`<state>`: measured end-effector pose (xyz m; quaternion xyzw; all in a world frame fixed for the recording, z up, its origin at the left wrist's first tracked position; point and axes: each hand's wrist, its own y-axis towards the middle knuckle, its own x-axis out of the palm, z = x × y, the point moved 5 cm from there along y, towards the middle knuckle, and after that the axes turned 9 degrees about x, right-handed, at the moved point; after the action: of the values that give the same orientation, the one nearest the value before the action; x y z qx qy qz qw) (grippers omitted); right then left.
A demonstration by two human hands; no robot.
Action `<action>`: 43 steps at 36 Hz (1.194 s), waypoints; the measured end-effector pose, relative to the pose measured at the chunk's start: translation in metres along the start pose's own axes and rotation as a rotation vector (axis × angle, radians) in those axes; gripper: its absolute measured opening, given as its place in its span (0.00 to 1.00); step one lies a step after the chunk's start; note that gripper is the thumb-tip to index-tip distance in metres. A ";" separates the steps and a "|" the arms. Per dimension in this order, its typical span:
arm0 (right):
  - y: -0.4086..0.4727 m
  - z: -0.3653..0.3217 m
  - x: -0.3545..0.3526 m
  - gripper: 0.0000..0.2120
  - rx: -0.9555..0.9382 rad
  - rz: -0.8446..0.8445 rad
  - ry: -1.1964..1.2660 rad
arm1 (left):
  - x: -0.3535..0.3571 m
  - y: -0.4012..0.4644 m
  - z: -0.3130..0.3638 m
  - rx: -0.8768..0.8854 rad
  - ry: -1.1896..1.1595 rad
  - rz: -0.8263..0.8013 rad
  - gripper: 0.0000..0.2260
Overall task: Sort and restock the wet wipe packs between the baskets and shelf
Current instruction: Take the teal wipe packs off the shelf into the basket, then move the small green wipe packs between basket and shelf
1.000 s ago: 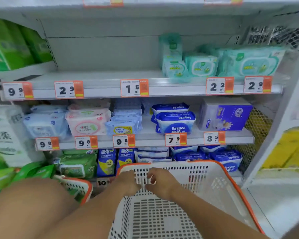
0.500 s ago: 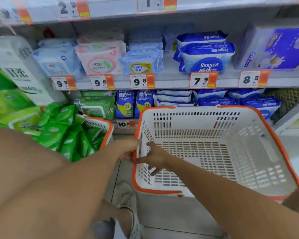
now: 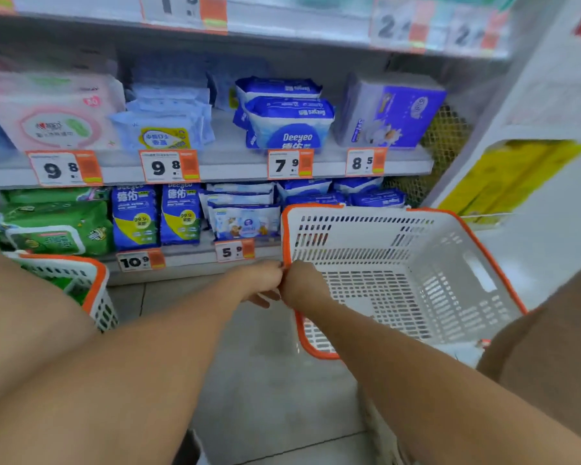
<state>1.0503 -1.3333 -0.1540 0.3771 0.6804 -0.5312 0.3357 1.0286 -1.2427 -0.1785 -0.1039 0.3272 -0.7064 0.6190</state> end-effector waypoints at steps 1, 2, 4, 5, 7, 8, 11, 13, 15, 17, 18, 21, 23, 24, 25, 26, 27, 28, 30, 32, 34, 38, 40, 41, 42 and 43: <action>-0.003 0.005 -0.002 0.11 -0.005 0.039 -0.062 | 0.006 -0.002 0.004 0.015 0.065 -0.035 0.15; -0.006 0.014 -0.002 0.11 0.018 0.057 -0.085 | 0.013 -0.005 0.007 0.031 0.115 -0.074 0.15; -0.008 0.035 -0.005 0.12 0.100 0.088 -0.095 | 0.029 -0.012 0.013 0.060 0.180 -0.145 0.17; -0.009 0.046 -0.007 0.12 0.149 0.111 -0.083 | 0.037 -0.015 0.015 0.074 0.188 -0.165 0.18; -0.007 0.065 -0.013 0.12 0.225 0.163 -0.049 | 0.046 -0.016 0.018 0.103 0.165 -0.168 0.19; -0.008 0.069 -0.017 0.13 0.251 0.193 -0.030 | 0.047 -0.016 0.018 0.122 0.168 -0.159 0.19; -0.015 0.055 -0.029 0.23 0.261 0.289 -0.015 | 0.035 -0.022 0.018 0.166 0.225 -0.081 0.16; -0.018 0.015 -0.033 0.25 0.095 0.307 0.007 | 0.011 -0.031 0.015 0.193 0.303 0.077 0.13; -0.023 -0.036 -0.030 0.19 -0.096 0.204 0.127 | -0.021 -0.045 0.008 0.193 0.393 0.258 0.13; -0.033 -0.078 -0.024 0.14 -0.192 0.083 0.266 | -0.052 -0.067 0.000 0.177 0.405 0.400 0.16; -0.038 -0.095 -0.020 0.13 -0.207 0.043 0.360 | -0.066 -0.078 -0.003 0.170 0.424 0.460 0.16; -0.042 -0.126 0.005 0.19 -0.093 -0.089 0.730 | -0.100 -0.110 -0.010 0.136 0.451 0.583 0.11; -0.020 -0.147 0.047 0.34 -0.036 -0.212 0.931 | -0.115 -0.131 -0.021 0.099 0.475 0.660 0.07; -0.023 -0.160 0.064 0.35 -0.008 -0.310 1.009 | -0.122 -0.141 -0.032 0.073 0.478 0.694 0.05; -0.038 -0.170 0.076 0.29 0.016 -0.420 1.042 | -0.128 -0.153 -0.045 0.051 0.475 0.736 0.03; -0.067 -0.178 0.079 0.22 0.033 -0.531 1.032 | -0.133 -0.167 -0.060 0.032 0.474 0.771 0.04; -0.086 -0.184 0.084 0.15 0.033 -0.610 0.977 | -0.137 -0.181 -0.076 0.013 0.489 0.785 0.05; -0.097 -0.190 0.093 0.12 0.020 -0.670 0.919 | -0.140 -0.196 -0.091 -0.013 0.525 0.773 0.08; -0.106 -0.197 0.115 0.16 0.012 -0.779 0.786 | -0.142 -0.223 -0.126 -0.088 0.602 0.712 0.12; -0.102 -0.203 0.133 0.19 0.014 -0.839 0.713 | -0.144 -0.246 -0.159 -0.144 0.622 0.722 0.14; -0.101 -0.210 0.152 0.15 0.042 -0.933 0.688 | -0.141 -0.263 -0.184 -0.151 0.621 0.773 0.17; -0.109 -0.228 0.177 0.15 0.015 -1.011 0.655 | -0.123 -0.257 -0.207 -0.122 0.774 0.704 0.21; -0.108 -0.239 0.186 0.17 0.002 -1.001 0.684 | -0.121 -0.244 -0.207 -0.174 0.885 0.647 0.22; -0.106 -0.242 0.189 0.17 0.005 -0.991 0.703 | -0.123 -0.240 -0.206 -0.216 0.906 0.642 0.20; -0.103 -0.244 0.191 0.17 0.013 -0.970 0.715 | -0.125 -0.236 -0.206 -0.249 0.910 0.639 0.18; -0.100 -0.244 0.193 0.17 0.018 -0.947 0.729 | -0.126 -0.233 -0.206 -0.266 0.901 0.636 0.16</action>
<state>0.8554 -1.0800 -0.2212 0.1936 0.8412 -0.4652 -0.1961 0.7538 -1.0506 -0.1651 0.2345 0.6605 -0.4125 0.5818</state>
